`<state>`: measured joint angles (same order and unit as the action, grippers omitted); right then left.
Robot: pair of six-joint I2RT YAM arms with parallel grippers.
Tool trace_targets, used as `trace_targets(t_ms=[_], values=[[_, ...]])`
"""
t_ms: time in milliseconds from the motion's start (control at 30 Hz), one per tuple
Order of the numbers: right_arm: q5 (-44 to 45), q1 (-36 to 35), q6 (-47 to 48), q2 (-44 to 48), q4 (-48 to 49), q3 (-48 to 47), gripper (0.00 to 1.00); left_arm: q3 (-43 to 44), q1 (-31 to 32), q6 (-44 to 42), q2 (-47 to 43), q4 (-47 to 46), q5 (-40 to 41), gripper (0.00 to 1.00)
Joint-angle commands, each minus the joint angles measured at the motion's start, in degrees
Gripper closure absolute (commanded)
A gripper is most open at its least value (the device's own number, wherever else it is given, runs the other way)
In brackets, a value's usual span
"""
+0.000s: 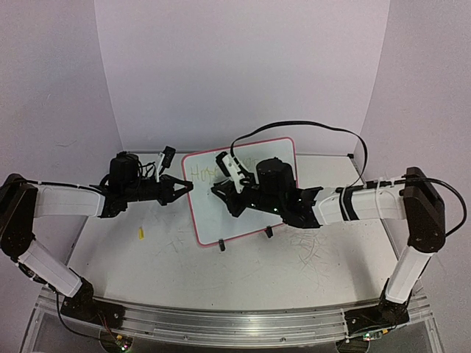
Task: Write a sentence on the whiteboard
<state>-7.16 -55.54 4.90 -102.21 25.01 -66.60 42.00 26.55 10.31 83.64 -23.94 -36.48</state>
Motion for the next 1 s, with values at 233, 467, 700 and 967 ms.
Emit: trace_targets(t_ms=[233, 467, 700, 967], values=[[0.6, -3.79, 2.26, -5.04, 0.18, -5.79, 1.0, 2.14, -0.01, -5.6, 0.3, 1.62, 8.0, 1.0], [7.11, -4.01, 0.81, -4.47, 1.55, -3.87, 1.0, 2.1, 0.08, -5.65, 0.56, 1.71, 8.02, 1.0], [9.5, -3.99, 0.46, -4.94, 2.43, -3.66, 1.0, 2.04, 0.12, -5.85, 0.52, 1.73, 8.14, 1.0], [11.28, -4.0, -0.12, -5.72, 2.51, -4.04, 1.0, 1.92, 0.17, -6.08, 0.31, 1.81, 8.18, 1.0]])
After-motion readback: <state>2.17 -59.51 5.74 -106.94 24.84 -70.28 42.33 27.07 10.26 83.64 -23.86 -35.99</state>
